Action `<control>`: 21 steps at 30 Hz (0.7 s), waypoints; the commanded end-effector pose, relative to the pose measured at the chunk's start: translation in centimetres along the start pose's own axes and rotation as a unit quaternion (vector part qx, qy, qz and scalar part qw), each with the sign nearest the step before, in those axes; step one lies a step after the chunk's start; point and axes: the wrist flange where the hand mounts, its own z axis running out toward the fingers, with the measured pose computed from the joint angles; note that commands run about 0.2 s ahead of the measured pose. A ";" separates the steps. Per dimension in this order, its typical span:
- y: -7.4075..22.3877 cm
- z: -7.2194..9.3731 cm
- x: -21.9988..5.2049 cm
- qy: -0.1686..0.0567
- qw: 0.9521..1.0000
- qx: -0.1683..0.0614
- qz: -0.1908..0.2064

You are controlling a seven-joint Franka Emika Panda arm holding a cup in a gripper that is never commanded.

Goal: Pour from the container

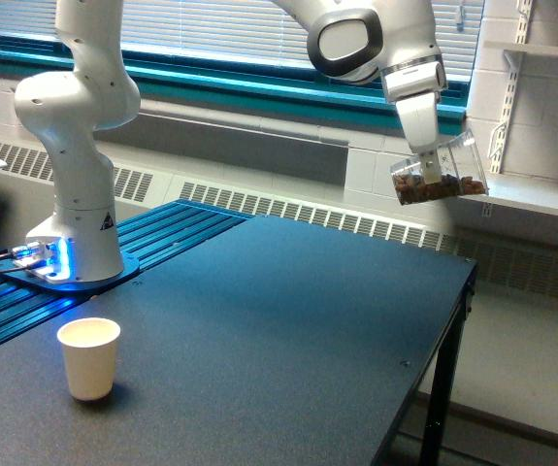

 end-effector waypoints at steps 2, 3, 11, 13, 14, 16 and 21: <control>0.4 1.0 -0.5 -0.010 1.000 -0.009 -0.002; 0.5 1.1 -0.5 -0.008 1.000 -0.009 0.001; 0.1 1.0 -0.1 -0.004 1.000 -0.008 -0.001; 0.3 1.0 0.0 -0.003 1.000 -0.011 -0.002; 0.4 1.0 0.1 -0.002 1.000 -0.012 -0.002; 0.6 0.8 0.3 0.002 1.000 -0.013 -0.001; 1.2 0.3 0.6 0.010 1.000 -0.016 0.003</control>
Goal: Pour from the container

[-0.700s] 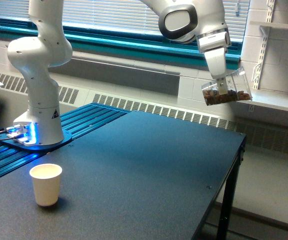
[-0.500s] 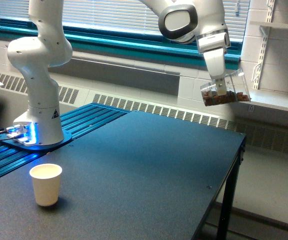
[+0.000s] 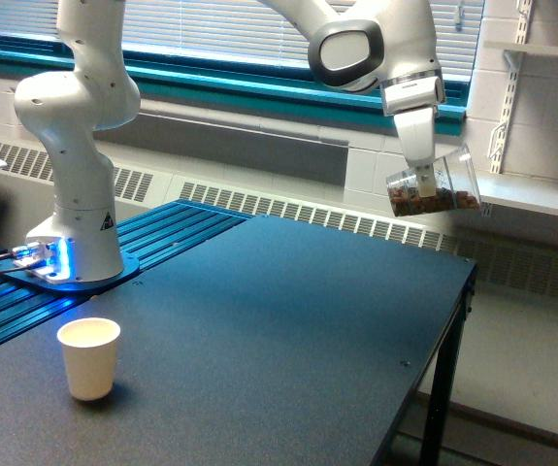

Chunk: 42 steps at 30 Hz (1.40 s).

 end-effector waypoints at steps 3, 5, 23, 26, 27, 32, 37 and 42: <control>1.5 -1.8 1.2 0.025 1.000 -0.001 0.013; 2.3 -1.9 1.3 0.030 0.999 -0.006 0.016; 11.5 -4.8 -0.1 0.072 0.993 -0.028 0.088; 13.5 -5.1 -0.4 0.077 0.991 -0.035 0.103; 14.5 -5.1 -0.6 0.079 0.990 -0.041 0.109; 17.8 -5.6 -1.7 0.086 0.986 -0.057 0.129; 20.7 -6.1 -3.3 0.094 0.983 -0.073 0.141; 23.3 -6.4 -5.2 0.096 0.979 -0.083 0.158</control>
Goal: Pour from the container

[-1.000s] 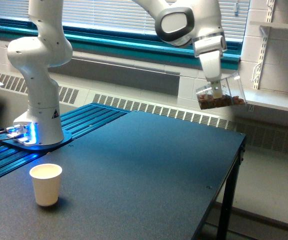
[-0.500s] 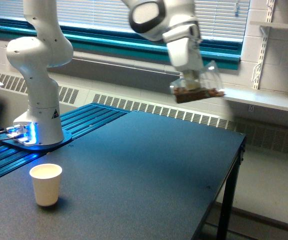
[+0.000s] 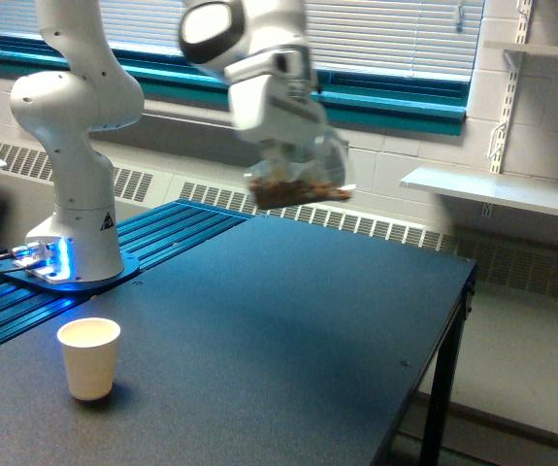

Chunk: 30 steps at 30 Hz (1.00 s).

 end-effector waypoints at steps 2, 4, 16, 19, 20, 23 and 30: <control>3.9 -0.5 -1.6 0.008 0.999 -0.011 0.047; 4.9 -0.6 -2.3 0.007 0.999 -0.014 0.052; 12.4 -0.3 -5.8 0.001 0.994 -0.052 0.099; 14.1 -0.2 -6.5 0.000 0.992 -0.060 0.109; 14.7 -0.2 -6.6 -0.001 0.992 -0.062 0.113; 16.5 -0.1 -7.1 -0.003 0.990 -0.073 0.121; 19.4 0.1 -7.9 -0.011 0.987 -0.083 0.138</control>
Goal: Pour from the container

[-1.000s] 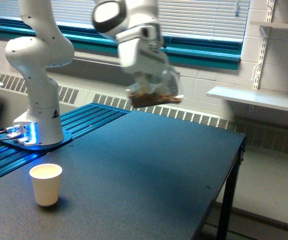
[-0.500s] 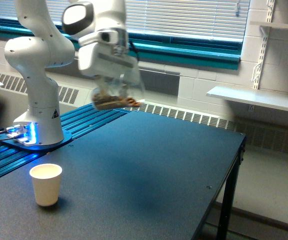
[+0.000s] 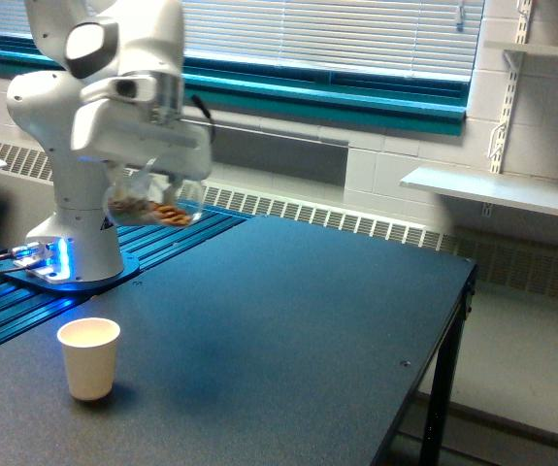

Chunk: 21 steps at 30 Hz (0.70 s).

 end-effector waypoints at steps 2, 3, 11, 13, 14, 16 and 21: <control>2.9 0.6 0.1 -0.007 1.000 -0.010 0.024; 3.2 0.7 0.0 -0.009 1.000 -0.011 0.027; 4.5 2.2 -1.1 -0.032 0.999 -0.015 0.035; 4.8 2.6 -1.3 -0.036 0.998 -0.014 0.039; 5.0 2.8 -1.4 -0.039 0.998 -0.016 0.040; 5.3 3.2 -1.6 -0.043 0.998 -0.017 0.044; 6.2 4.3 -2.6 -0.055 0.997 -0.022 0.050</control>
